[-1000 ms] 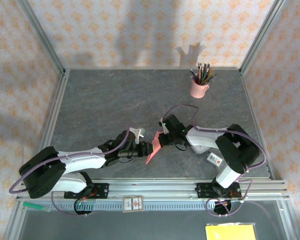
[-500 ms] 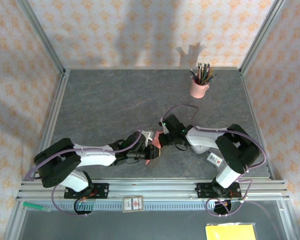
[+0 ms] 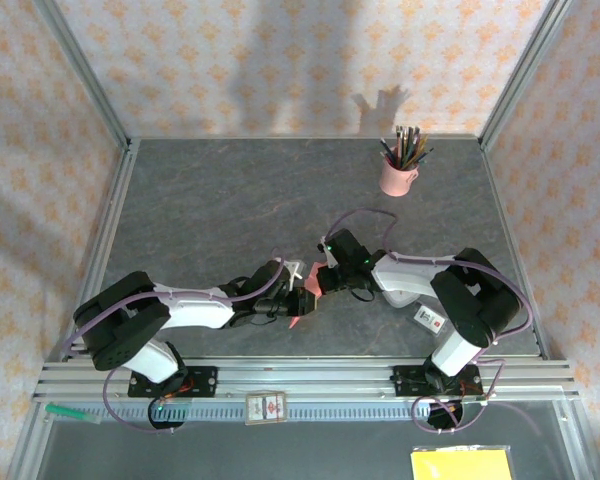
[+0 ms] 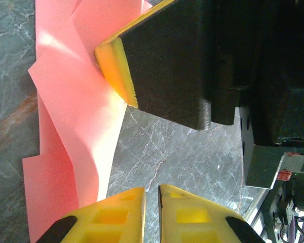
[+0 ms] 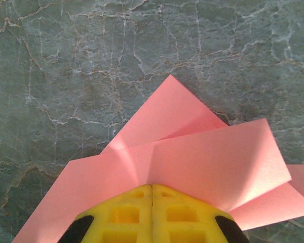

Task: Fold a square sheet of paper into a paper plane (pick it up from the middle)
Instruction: Perform the fifth fold on the wing at the bottom-center of the table.

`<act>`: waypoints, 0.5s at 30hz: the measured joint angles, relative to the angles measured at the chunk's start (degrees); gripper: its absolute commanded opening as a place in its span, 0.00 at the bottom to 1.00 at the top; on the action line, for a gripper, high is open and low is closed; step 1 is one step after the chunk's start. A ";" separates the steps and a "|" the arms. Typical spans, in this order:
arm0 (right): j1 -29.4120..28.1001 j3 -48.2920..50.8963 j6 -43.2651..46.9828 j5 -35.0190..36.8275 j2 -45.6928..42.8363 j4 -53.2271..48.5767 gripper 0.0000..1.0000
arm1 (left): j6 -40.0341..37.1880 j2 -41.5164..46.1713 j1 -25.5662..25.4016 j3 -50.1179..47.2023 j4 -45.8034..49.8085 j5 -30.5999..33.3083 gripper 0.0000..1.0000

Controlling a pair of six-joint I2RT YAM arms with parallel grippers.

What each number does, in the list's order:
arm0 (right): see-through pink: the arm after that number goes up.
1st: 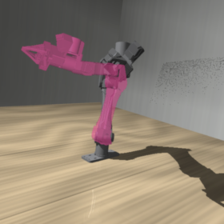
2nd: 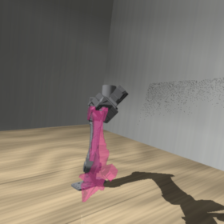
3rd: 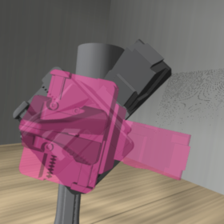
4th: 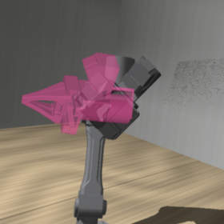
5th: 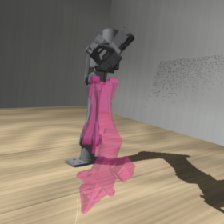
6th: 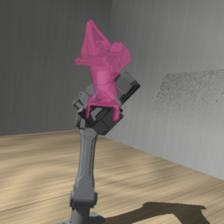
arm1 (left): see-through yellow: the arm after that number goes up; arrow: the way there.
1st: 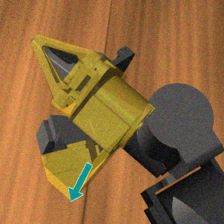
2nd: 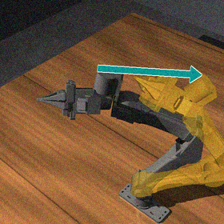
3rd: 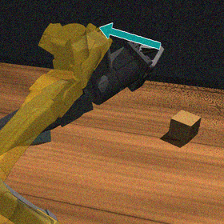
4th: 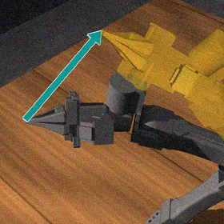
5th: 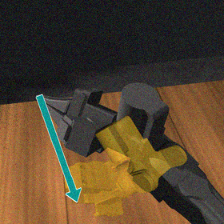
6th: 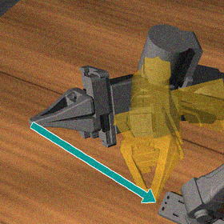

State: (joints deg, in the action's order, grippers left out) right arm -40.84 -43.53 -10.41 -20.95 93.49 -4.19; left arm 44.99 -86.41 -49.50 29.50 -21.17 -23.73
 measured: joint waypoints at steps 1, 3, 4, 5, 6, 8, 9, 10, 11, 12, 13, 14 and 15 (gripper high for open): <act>0.00 0.00 0.00 0.02 0.00 0.00 0.02 | -0.07 0.00 0.15 -0.07 -0.02 0.00 0.17; 0.00 0.00 0.02 0.02 0.00 0.00 0.02 | -0.09 0.00 0.44 -0.20 -0.04 0.02 0.17; 0.00 0.00 0.00 0.00 0.00 0.00 0.02 | -0.09 0.00 0.61 -0.35 -0.07 0.02 0.17; 0.00 0.00 0.02 0.00 0.00 -0.02 0.02 | -0.09 0.00 0.81 -0.55 -0.07 0.02 0.17; 0.00 0.00 0.02 0.00 0.02 0.00 0.02 | -0.09 0.00 0.87 -0.76 -0.07 0.04 0.17; 0.00 0.00 0.00 0.02 0.04 0.00 0.02 | -0.09 -0.15 0.92 -1.07 -0.07 0.04 0.17; 0.00 0.00 0.00 0.02 0.04 0.00 0.02 | -0.09 -0.37 0.92 -1.14 -0.07 0.02 0.17; 0.00 0.00 0.00 0.02 0.04 0.00 0.02 | -0.11 -0.61 0.92 -1.16 -0.07 0.00 0.17; 0.00 0.00 0.00 0.02 0.04 0.00 0.02 | -0.11 -0.81 0.92 -1.16 -0.07 0.00 0.17; 0.00 0.00 0.00 0.02 0.04 0.00 0.02 | -0.09 -1.05 0.92 -1.18 -0.07 0.00 0.16; 0.00 0.00 0.00 0.02 0.07 0.00 0.02 | -0.11 -1.11 0.92 -1.29 -0.07 0.00 0.16; 0.00 0.00 0.00 0.02 0.09 0.00 0.02 | -0.11 -1.11 1.05 -1.46 -0.09 0.00 0.16; 0.00 0.00 0.00 0.04 0.11 0.00 0.02 | -0.09 -1.11 1.18 -1.60 -0.09 0.00 0.16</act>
State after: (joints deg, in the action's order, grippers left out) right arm -40.84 -43.53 -10.41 -20.91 93.60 -4.19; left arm 44.91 -87.53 -48.31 27.90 -21.26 -23.73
